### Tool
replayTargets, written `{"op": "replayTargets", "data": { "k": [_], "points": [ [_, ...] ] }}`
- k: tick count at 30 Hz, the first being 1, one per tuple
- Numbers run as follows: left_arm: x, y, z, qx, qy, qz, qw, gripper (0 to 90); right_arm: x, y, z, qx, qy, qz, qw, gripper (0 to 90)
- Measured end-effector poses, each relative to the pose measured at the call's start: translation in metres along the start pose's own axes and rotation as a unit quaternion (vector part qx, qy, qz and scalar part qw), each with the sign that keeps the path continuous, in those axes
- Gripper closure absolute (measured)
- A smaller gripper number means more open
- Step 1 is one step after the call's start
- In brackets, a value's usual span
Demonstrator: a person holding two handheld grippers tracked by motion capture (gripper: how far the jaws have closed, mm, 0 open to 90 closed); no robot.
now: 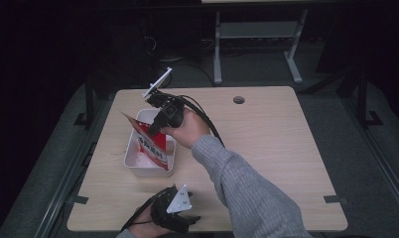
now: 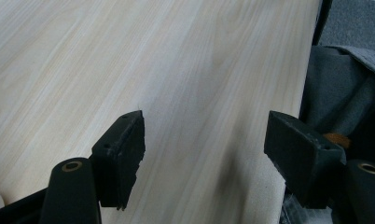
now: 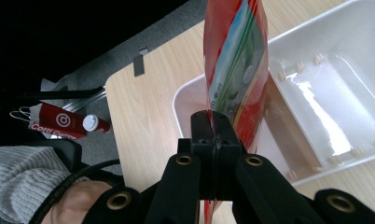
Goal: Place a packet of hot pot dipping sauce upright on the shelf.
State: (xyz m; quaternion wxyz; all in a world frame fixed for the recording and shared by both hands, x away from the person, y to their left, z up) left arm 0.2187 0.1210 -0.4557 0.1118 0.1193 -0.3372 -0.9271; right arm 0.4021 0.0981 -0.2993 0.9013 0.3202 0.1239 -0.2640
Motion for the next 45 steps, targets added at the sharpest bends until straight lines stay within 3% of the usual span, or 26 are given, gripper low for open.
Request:
{"op": "replayTargets", "data": {
  "k": [10,22,30,45],
  "points": [
    [-0.001,-0.001,0.0,-0.001,0.0,0.001,1.0,28.3,0.005,-0.008,0.004,-0.004,-0.005,-0.006,1.0,87.9],
    [-0.003,-0.002,0.0,-0.001,0.003,0.005,1.0,27.9,0.012,-0.016,0.01,0.004,-0.012,-0.013,0.9998,73.6],
    [-0.004,-0.002,0.0,0.0,0.004,0.011,0.9999,27.7,0.018,-0.023,0.023,0.025,-0.019,-0.02,0.9993,64.7],
    [-0.005,-0.002,0.001,0.002,0.008,0.017,0.9998,27.0,0.022,-0.039,0.051,0.051,-0.022,-0.025,0.9981,58.4]
  ]
}}
Point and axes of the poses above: each handheld gripper's, and its own axes: z roughly backward along the jaws, y roughly out of its top, x roughly to its right, the point moved 3 cm from there along -z, roughly forward along the jaws, and after that the axes turned 3 degrees about -z, right-handed, at the moved point
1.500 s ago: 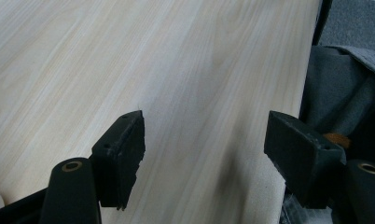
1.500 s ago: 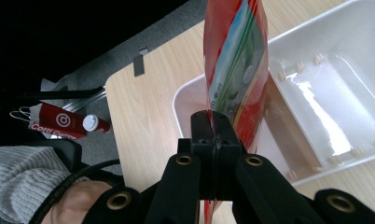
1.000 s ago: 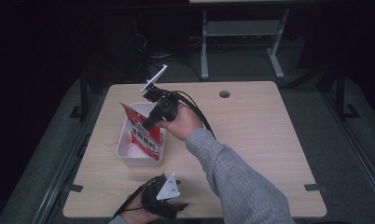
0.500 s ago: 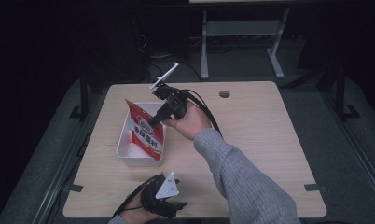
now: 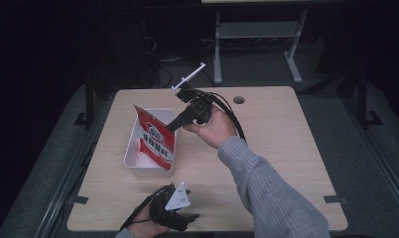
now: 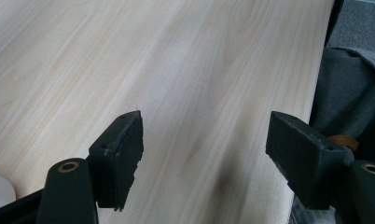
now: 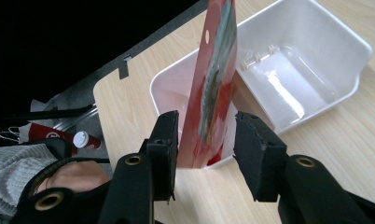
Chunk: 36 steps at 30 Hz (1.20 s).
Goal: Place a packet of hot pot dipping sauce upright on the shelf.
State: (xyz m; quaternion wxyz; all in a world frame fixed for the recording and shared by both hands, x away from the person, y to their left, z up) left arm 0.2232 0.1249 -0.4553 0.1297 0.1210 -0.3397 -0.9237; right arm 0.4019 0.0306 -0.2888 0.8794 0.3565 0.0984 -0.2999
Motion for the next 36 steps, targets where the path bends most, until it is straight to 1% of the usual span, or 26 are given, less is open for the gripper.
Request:
{"op": "replayTargets", "data": {
  "k": [2,3,4,7,14,19,26,29,30,31,32,33,34,35,36],
  "points": [
    [0.0,0.0,0.0,0.001,-0.001,0.001,1.0,27.0,0.0,-0.001,0.003,0.002,0.0,-0.003,1.0,58.1],
    [0.0,0.0,0.0,0.004,-0.001,0.002,1.0,27.0,0.001,-0.004,0.008,0.009,0.001,-0.005,0.9999,57.6],
    [0.0,0.0,0.0,0.004,-0.001,0.002,1.0,27.0,0.002,-0.006,0.01,0.012,0.001,-0.003,0.9999,57.3],
    [0.0,0.0,0.001,0.005,-0.001,0.004,1.0,26.9,0.004,-0.011,0.017,0.018,0.001,-0.01,0.9998,56.6],
    [-0.002,0.0,0.002,0.007,0.002,0.009,0.9999,26.7,0.01,-0.02,0.028,0.025,-0.002,-0.014,0.9996,55.5],
    [-0.004,-0.001,0.003,0.007,0.005,0.012,0.9999,26.5,0.015,-0.031,0.039,0.033,-0.004,-0.021,0.9992,54.9],
    [-0.006,-0.002,0.004,0.008,0.007,0.015,0.9998,26.4,0.019,-0.04,0.047,0.036,-0.008,-0.024,0.999,54.6],
    [-0.007,-0.002,0.005,0.008,0.009,0.017,0.9998,26.2,0.023,-0.047,0.052,0.039,-0.01,-0.029,0.9988,54.4],
    [-0.007,-0.002,0.005,0.008,0.009,0.017,0.9998,26.2,0.023,-0.047,0.052,0.039,-0.01,-0.029,0.9988,54.4],
    [-0.008,-0.002,0.005,0.008,0.009,0.019,0.9997,26.2,0.026,-0.052,0.054,0.04,-0.011,-0.033,0.9986,54.3],
    [-0.008,-0.002,0.005,0.008,0.009,0.019,0.9997,26.1,0.026,-0.052,0.054,0.04,-0.011,-0.033,0.9986,54.3],
    [-0.008,-0.002,0.005,0.008,0.01,0.02,0.9997,26.1,0.029,-0.056,0.057,0.042,-0.013,-0.036,0.9984,54.2],
    [-0.008,-0.002,0.005,0.008,0.01,0.02,0.9997,26.1,0.029,-0.056,0.057,0.042,-0.013,-0.036,0.9984,54.2],
    [-0.008,-0.002,0.005,0.007,0.011,0.021,0.9997,26.0,0.031,-0.06,0.059,0.043,-0.014,-0.039,0.9982,54.0],
    [-0.008,-0.002,0.005,0.007,0.011,0.021,0.9997,26.0,0.031,-0.06,0.059,0.043,-0.014,-0.039,0.9982,54.0]
  ]
}}
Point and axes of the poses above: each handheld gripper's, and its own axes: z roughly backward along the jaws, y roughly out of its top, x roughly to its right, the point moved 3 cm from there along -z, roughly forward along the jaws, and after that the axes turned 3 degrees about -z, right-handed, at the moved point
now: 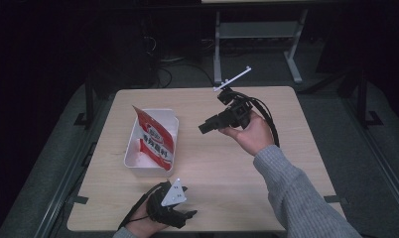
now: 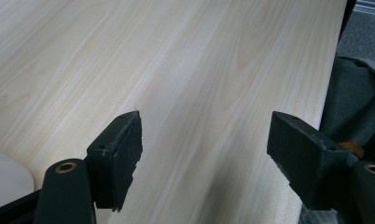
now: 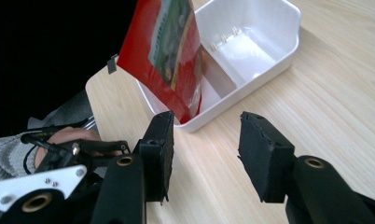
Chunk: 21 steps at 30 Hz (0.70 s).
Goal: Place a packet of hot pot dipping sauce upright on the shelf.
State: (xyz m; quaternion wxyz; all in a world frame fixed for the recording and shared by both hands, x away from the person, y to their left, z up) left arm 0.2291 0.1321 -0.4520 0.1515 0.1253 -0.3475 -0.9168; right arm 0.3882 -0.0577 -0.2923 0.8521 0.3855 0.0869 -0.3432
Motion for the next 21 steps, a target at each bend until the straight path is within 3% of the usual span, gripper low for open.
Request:
{"op": "replayTargets", "data": {
  "k": [21],
  "points": [
    [-0.004,-0.001,0.001,0.003,0.012,0.014,0.9998,25.5,0.025,-0.048,0.024,0.022,-0.003,-0.025,0.9994,51.9]
  ]
}}
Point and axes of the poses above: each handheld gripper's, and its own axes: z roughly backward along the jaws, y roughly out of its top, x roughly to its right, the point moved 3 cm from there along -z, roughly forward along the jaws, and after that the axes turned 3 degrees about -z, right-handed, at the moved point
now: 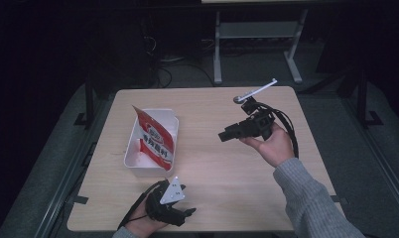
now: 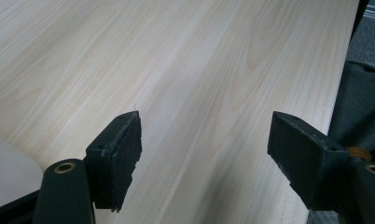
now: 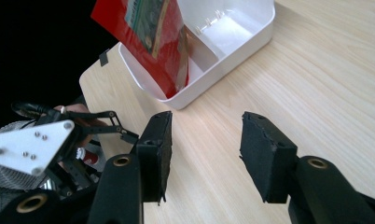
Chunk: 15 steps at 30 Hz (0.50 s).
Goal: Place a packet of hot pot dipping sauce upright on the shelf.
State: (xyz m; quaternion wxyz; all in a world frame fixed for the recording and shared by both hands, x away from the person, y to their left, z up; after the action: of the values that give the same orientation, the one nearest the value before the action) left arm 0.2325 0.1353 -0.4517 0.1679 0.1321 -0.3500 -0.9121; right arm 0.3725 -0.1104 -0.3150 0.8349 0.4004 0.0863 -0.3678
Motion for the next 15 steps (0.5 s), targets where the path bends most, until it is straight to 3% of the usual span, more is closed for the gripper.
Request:
{"op": "replayTargets", "data": {
  "k": [15],
  "points": [
    [-0.003,-0.001,-0.001,-0.001,0.008,0.007,0.9999,25.0,0.022,-0.042,0.012,0.02,0.01,-0.027,0.9994,45.6]
  ]
}}
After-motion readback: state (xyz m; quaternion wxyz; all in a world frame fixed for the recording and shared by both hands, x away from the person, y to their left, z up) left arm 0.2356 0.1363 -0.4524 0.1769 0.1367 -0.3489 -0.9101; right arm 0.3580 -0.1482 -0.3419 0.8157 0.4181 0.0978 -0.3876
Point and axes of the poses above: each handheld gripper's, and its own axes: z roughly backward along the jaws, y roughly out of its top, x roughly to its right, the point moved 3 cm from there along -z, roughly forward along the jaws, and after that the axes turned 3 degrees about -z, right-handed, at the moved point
